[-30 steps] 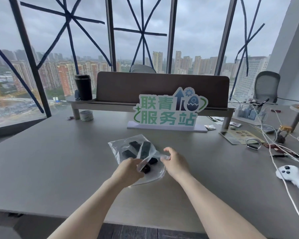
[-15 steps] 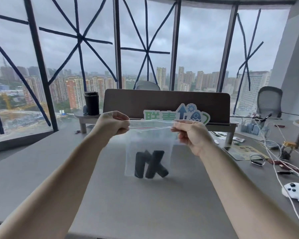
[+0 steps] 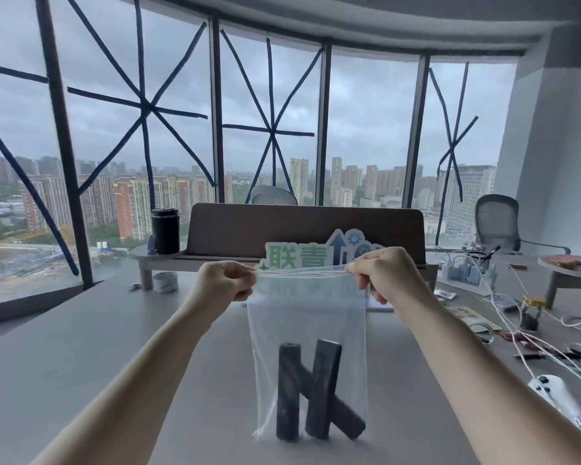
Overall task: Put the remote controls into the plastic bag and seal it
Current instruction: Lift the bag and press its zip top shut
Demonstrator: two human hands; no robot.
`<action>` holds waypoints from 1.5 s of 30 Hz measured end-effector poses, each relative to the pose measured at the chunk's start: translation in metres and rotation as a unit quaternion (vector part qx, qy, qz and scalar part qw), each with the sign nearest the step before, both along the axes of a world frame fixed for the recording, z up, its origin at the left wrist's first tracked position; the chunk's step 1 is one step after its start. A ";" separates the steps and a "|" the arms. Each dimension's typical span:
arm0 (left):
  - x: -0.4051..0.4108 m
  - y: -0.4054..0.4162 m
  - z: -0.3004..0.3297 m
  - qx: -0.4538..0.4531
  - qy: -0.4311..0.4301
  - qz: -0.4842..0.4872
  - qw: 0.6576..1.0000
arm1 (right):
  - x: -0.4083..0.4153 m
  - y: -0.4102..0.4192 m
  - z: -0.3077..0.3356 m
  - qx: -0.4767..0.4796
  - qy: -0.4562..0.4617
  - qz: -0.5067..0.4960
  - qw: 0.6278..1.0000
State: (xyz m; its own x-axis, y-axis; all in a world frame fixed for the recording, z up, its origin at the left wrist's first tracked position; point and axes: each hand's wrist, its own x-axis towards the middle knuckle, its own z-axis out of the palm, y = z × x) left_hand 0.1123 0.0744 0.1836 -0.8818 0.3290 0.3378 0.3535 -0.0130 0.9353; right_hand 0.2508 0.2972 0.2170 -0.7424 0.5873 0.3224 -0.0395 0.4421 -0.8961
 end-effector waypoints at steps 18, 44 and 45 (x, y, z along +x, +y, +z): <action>0.041 0.055 0.022 -0.076 0.093 -0.028 0.992 | -0.011 -0.036 0.016 0.368 -0.062 0.009 0.928; 0.027 0.049 0.022 0.039 0.093 0.045 0.994 | 0.005 -0.023 0.015 0.394 -0.109 -0.034 0.912; 0.024 0.045 0.023 0.044 0.085 0.053 0.994 | 0.008 -0.019 0.012 0.395 -0.111 -0.040 0.911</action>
State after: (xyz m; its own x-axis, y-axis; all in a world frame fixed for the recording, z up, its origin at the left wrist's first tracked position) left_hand 0.1359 0.1189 0.2061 -0.8377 0.1998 0.5083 0.5102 -0.0454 0.8588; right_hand 0.2587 0.2784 0.2286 -0.8062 0.2917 0.5148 0.1646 0.9463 -0.2784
